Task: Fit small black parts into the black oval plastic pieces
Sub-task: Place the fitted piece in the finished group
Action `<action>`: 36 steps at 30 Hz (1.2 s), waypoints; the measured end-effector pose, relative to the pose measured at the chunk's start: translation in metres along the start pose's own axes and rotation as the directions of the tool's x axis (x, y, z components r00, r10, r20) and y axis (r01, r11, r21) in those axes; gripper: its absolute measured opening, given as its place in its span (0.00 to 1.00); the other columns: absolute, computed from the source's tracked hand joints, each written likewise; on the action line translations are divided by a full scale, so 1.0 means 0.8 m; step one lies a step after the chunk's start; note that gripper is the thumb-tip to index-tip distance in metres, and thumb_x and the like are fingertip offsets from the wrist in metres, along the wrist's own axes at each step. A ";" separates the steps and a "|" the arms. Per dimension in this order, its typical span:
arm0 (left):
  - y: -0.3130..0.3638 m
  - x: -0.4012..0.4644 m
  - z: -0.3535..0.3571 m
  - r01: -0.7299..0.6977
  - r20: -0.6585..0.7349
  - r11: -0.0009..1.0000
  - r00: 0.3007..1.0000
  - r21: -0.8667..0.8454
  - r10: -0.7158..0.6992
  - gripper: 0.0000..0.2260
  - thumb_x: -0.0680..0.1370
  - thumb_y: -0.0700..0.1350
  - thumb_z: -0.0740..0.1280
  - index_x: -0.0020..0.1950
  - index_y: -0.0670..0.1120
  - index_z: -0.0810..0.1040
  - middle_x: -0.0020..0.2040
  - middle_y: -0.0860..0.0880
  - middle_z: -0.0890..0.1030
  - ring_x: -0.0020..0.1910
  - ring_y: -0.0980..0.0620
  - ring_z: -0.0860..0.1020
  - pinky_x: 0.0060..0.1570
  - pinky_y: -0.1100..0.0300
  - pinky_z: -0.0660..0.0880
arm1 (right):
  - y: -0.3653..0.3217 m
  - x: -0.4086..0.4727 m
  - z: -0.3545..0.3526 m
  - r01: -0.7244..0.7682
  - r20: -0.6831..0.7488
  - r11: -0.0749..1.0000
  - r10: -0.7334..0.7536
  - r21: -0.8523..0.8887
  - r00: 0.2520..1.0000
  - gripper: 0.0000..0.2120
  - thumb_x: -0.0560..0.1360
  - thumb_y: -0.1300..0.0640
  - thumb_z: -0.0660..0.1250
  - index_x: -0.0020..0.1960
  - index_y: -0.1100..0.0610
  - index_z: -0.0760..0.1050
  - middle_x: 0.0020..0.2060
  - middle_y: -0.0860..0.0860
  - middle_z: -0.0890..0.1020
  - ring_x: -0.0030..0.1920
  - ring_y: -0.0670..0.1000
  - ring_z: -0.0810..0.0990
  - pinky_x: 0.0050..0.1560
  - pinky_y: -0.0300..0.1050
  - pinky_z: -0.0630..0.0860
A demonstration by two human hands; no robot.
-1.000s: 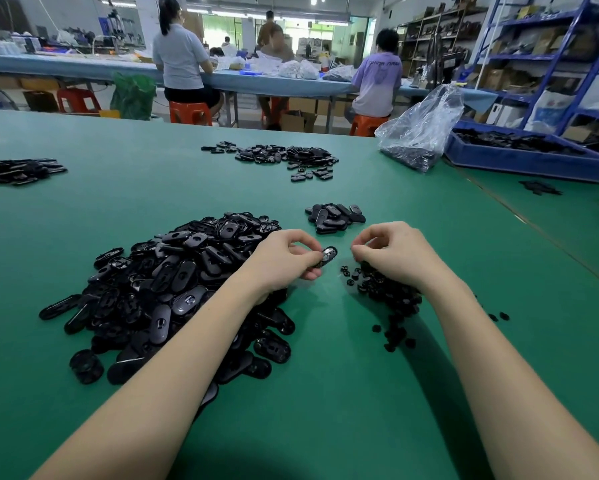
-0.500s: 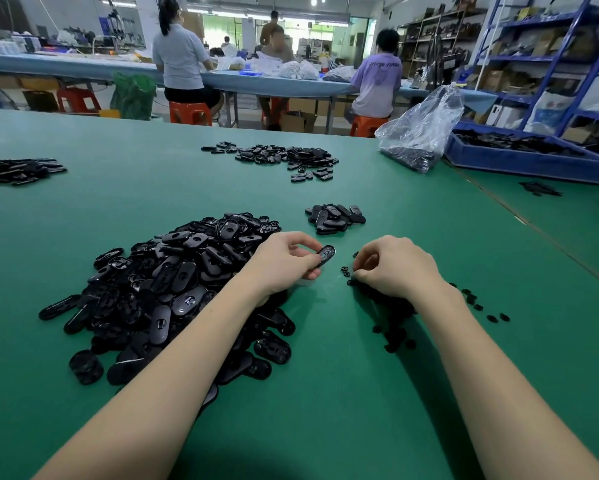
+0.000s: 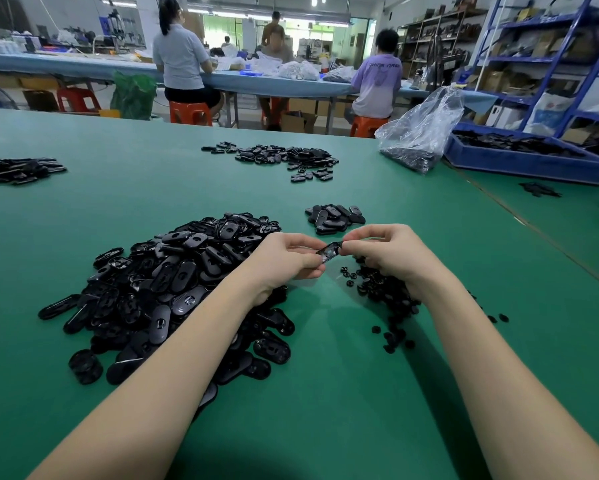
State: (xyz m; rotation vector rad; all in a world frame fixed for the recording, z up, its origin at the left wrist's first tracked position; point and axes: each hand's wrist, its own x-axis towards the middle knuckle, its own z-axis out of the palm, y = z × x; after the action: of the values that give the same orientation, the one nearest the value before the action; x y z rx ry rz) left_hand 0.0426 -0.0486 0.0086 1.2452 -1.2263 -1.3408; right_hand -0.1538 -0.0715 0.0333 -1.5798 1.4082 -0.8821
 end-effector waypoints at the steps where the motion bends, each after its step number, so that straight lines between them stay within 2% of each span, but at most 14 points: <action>1: 0.001 0.000 0.000 0.002 0.004 1.000 1.000 -0.006 -0.002 0.08 0.77 0.30 0.69 0.52 0.41 0.82 0.43 0.43 0.85 0.41 0.50 0.84 0.46 0.62 0.83 | 0.000 0.000 0.000 -0.005 -0.004 1.000 0.005 0.008 1.000 0.03 0.70 0.53 0.80 0.41 0.48 0.87 0.30 0.45 0.80 0.27 0.41 0.70 0.26 0.30 0.66; 4: 0.002 -0.001 -0.001 -0.016 0.006 1.000 1.000 -0.016 0.016 0.09 0.77 0.29 0.69 0.50 0.42 0.84 0.43 0.43 0.85 0.43 0.50 0.84 0.49 0.62 0.82 | 0.002 0.000 0.000 -0.021 0.014 0.999 0.020 0.037 1.000 0.03 0.69 0.54 0.80 0.41 0.49 0.86 0.34 0.50 0.78 0.28 0.44 0.69 0.25 0.31 0.64; 6: 0.002 -0.001 -0.002 -0.039 -0.009 0.999 0.999 0.024 0.039 0.09 0.75 0.30 0.71 0.50 0.43 0.85 0.45 0.44 0.86 0.44 0.52 0.84 0.47 0.66 0.80 | 0.002 0.000 0.000 -0.031 0.029 0.999 0.030 0.043 0.999 0.04 0.69 0.53 0.80 0.42 0.49 0.87 0.37 0.52 0.79 0.30 0.45 0.69 0.26 0.33 0.63; 9: 0.002 -0.002 -0.003 -0.065 -0.016 0.992 0.998 0.105 0.067 0.08 0.74 0.35 0.75 0.50 0.47 0.86 0.46 0.47 0.87 0.44 0.58 0.84 0.44 0.71 0.77 | 0.001 -0.001 -0.003 -0.034 0.033 0.999 0.034 0.015 0.999 0.04 0.69 0.52 0.80 0.43 0.48 0.87 0.36 0.50 0.80 0.30 0.44 0.70 0.27 0.33 0.65; 14: 0.000 0.000 -0.002 -0.143 -0.076 0.973 0.984 0.183 0.159 0.10 0.72 0.35 0.76 0.48 0.49 0.84 0.47 0.49 0.87 0.48 0.56 0.85 0.53 0.65 0.78 | -0.001 -0.001 -0.004 -0.012 0.033 1.000 0.012 -0.004 0.999 0.04 0.71 0.54 0.79 0.39 0.47 0.86 0.34 0.49 0.79 0.26 0.42 0.69 0.25 0.31 0.65; 18: 0.002 -0.002 0.002 -0.214 -0.123 0.930 0.958 0.298 0.260 0.15 0.71 0.32 0.75 0.51 0.49 0.80 0.49 0.48 0.85 0.45 0.54 0.85 0.48 0.63 0.80 | -0.004 -0.002 -0.005 -0.014 0.036 0.999 0.015 -0.032 0.999 0.03 0.70 0.53 0.79 0.42 0.45 0.87 0.36 0.50 0.79 0.31 0.45 0.69 0.26 0.32 0.64; 20: 0.003 -0.005 0.004 -0.259 -0.114 0.902 0.942 0.345 0.314 0.15 0.71 0.31 0.74 0.53 0.48 0.79 0.49 0.47 0.85 0.43 0.53 0.84 0.49 0.61 0.81 | -0.003 -0.001 -0.003 -0.010 0.028 0.999 0.011 -0.051 1.000 0.04 0.70 0.52 0.79 0.43 0.45 0.87 0.36 0.50 0.78 0.31 0.45 0.68 0.27 0.32 0.64; 22: 0.004 -0.007 0.006 -0.305 -0.091 0.868 0.926 0.392 0.367 0.15 0.72 0.32 0.73 0.53 0.47 0.79 0.48 0.47 0.84 0.39 0.57 0.81 0.49 0.61 0.81 | -0.002 0.000 -0.001 0.001 0.017 0.999 0.000 -0.051 1.000 0.03 0.70 0.53 0.79 0.42 0.45 0.87 0.34 0.50 0.77 0.30 0.45 0.68 0.29 0.34 0.65; 24: 0.003 -0.009 0.009 -0.334 -0.066 0.835 0.914 0.437 0.400 0.14 0.72 0.32 0.73 0.53 0.46 0.79 0.47 0.47 0.84 0.37 0.59 0.79 0.48 0.61 0.81 | -0.001 0.001 0.001 0.003 0.002 0.998 -0.002 -0.062 1.000 0.03 0.70 0.52 0.79 0.42 0.45 0.87 0.34 0.50 0.78 0.32 0.47 0.69 0.37 0.40 0.68; 26: 0.003 -0.009 0.010 -0.352 -0.052 0.817 0.906 0.457 0.420 0.14 0.72 0.32 0.73 0.53 0.46 0.79 0.46 0.47 0.84 0.38 0.54 0.80 0.47 0.60 0.82 | -0.001 0.002 0.002 -0.006 -0.008 0.997 0.006 -0.077 1.000 0.04 0.69 0.52 0.80 0.42 0.46 0.87 0.36 0.49 0.80 0.35 0.48 0.71 0.42 0.43 0.70; 30: 0.001 -0.008 0.012 -0.392 -0.005 0.769 0.890 0.506 0.457 0.14 0.71 0.32 0.73 0.52 0.46 0.79 0.45 0.49 0.84 0.42 0.47 0.82 0.44 0.59 0.82 | 0.001 0.002 0.002 -0.026 -0.024 0.994 0.024 -0.104 0.999 0.04 0.68 0.51 0.81 0.41 0.48 0.87 0.34 0.45 0.82 0.35 0.46 0.74 0.40 0.42 0.70; 33: 0.000 -0.007 0.012 -0.419 0.024 0.726 0.874 0.546 0.486 0.13 0.71 0.33 0.73 0.51 0.47 0.79 0.45 0.50 0.84 0.40 0.49 0.81 0.41 0.64 0.79 | 0.002 0.003 0.002 -0.032 -0.020 0.994 0.030 -0.109 0.999 0.04 0.68 0.51 0.82 0.40 0.48 0.87 0.28 0.39 0.81 0.35 0.42 0.75 0.40 0.41 0.69; 36: -0.001 -0.007 0.013 -0.427 0.052 0.691 0.868 0.584 0.493 0.12 0.72 0.34 0.73 0.50 0.48 0.78 0.44 0.50 0.83 0.40 0.51 0.81 0.43 0.64 0.79 | 0.003 0.003 0.002 -0.027 -0.007 0.993 0.026 -0.115 1.000 0.05 0.67 0.51 0.82 0.40 0.47 0.87 0.30 0.39 0.83 0.38 0.41 0.78 0.41 0.40 0.71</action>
State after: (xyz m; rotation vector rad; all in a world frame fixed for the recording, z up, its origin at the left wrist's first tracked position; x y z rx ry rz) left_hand 0.0329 -0.0421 0.0084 1.2623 -1.8047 -0.5170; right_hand -0.1531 -0.0736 0.0306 -1.6413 1.5037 -0.8025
